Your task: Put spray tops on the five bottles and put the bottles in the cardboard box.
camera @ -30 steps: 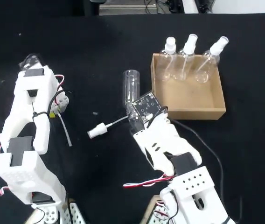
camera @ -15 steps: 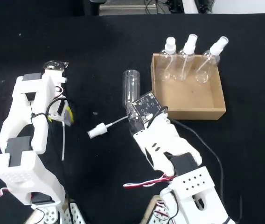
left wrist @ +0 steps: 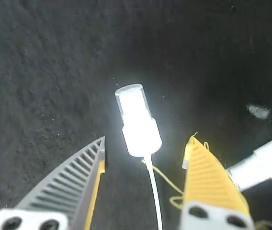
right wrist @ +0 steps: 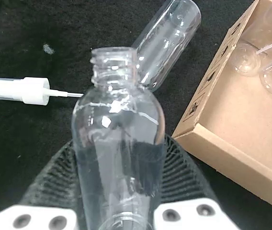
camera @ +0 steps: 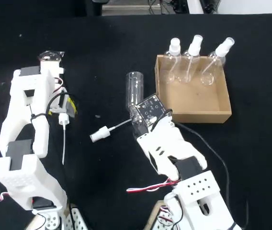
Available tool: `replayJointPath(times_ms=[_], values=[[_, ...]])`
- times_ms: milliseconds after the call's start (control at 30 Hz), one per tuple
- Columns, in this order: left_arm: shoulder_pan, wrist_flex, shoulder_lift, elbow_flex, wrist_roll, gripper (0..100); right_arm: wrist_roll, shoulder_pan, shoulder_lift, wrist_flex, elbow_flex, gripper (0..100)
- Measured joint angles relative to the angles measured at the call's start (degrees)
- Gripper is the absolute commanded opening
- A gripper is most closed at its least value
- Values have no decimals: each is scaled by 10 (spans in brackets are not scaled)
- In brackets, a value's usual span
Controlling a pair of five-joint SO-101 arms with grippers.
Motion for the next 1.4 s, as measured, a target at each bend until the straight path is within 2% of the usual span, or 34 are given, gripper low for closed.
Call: replayJointPath(times_ms=[233, 300, 400, 467, 567, 667, 833, 1067, 1233, 1400], values=[[8, -37, 68, 1, 23, 245, 0, 0, 0, 0, 0, 11], [8, -35, 76, 1, 41, 177, 0, 0, 0, 0, 0, 11], [8, -35, 76, 1, 60, 16, 0, 0, 0, 0, 0, 11], [9, -29, 72, 1, 63, 62, 0, 0, 0, 0, 0, 11], [9, 3, 39, 1, 64, 25, 0, 0, 0, 0, 0, 11], [11, 25, -9, 1, 64, 30, 0, 0, 0, 0, 0, 11], [12, 25, -92, 1, 64, 30, 0, 1, 0, -1, 6, 10], [55, -36, -197, 6, 64, 30, -36, 0, -70, -2, 30, 10], [124, -131, -243, 6, 68, 30, -47, 0, -185, -2, 75, 10], [189, -229, -288, 7, 156, 30, -47, 0, -305, -2, 121, 10]])
